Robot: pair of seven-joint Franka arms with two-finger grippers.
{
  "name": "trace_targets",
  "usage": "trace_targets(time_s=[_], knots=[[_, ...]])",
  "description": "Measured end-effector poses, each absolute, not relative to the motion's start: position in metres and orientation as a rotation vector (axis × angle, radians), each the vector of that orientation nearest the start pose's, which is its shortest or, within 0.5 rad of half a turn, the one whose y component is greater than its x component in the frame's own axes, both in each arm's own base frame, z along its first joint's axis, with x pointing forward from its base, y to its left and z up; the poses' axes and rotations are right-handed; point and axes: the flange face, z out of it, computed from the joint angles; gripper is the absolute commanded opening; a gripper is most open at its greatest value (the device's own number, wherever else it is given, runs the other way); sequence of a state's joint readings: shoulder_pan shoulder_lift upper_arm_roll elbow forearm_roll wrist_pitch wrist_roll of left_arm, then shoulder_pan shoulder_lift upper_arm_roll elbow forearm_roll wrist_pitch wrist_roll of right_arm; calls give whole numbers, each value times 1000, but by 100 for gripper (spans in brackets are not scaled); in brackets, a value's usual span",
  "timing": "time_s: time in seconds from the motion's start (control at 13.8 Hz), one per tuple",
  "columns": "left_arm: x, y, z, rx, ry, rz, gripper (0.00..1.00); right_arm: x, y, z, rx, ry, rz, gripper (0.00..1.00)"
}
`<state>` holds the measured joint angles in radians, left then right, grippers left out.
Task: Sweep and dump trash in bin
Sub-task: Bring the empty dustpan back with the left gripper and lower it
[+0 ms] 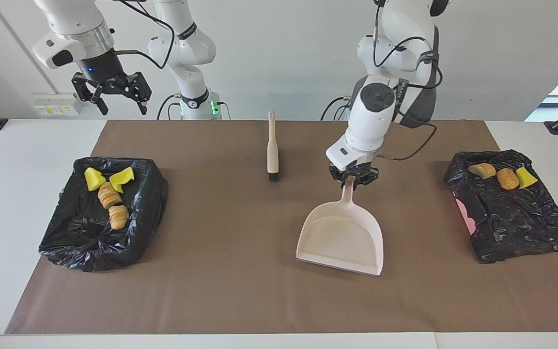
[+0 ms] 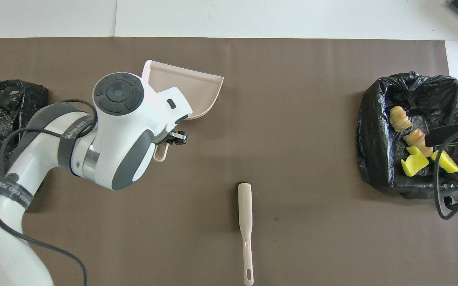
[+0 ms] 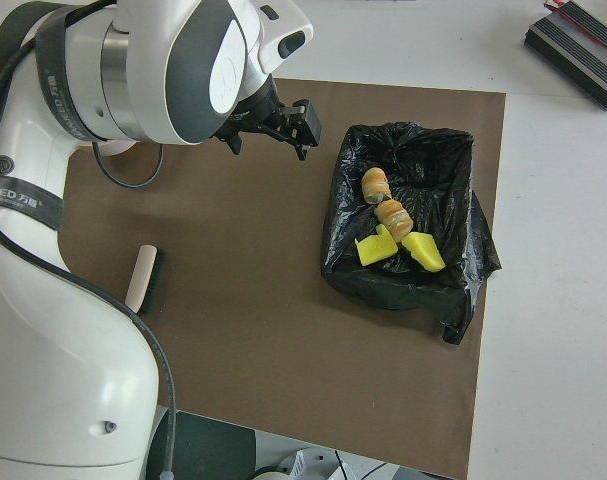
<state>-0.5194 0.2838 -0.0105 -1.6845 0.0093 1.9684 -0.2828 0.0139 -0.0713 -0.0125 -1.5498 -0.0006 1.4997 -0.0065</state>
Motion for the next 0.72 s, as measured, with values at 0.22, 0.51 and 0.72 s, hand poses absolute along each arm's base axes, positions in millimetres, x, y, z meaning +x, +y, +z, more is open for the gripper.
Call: trace_targets(time_s=[0.22,0.51,0.72], knots=[[553,-382,435,-3154,287,-44,0,525,13,666,-3140,-51,-33,100],[564,-420,435,-3190,200,-99,0,524,24,666,-3140,-83,-33,100],[568,-438,412,-3197,178,-105,0,524,17,666,-3140,-64,-33,100]])
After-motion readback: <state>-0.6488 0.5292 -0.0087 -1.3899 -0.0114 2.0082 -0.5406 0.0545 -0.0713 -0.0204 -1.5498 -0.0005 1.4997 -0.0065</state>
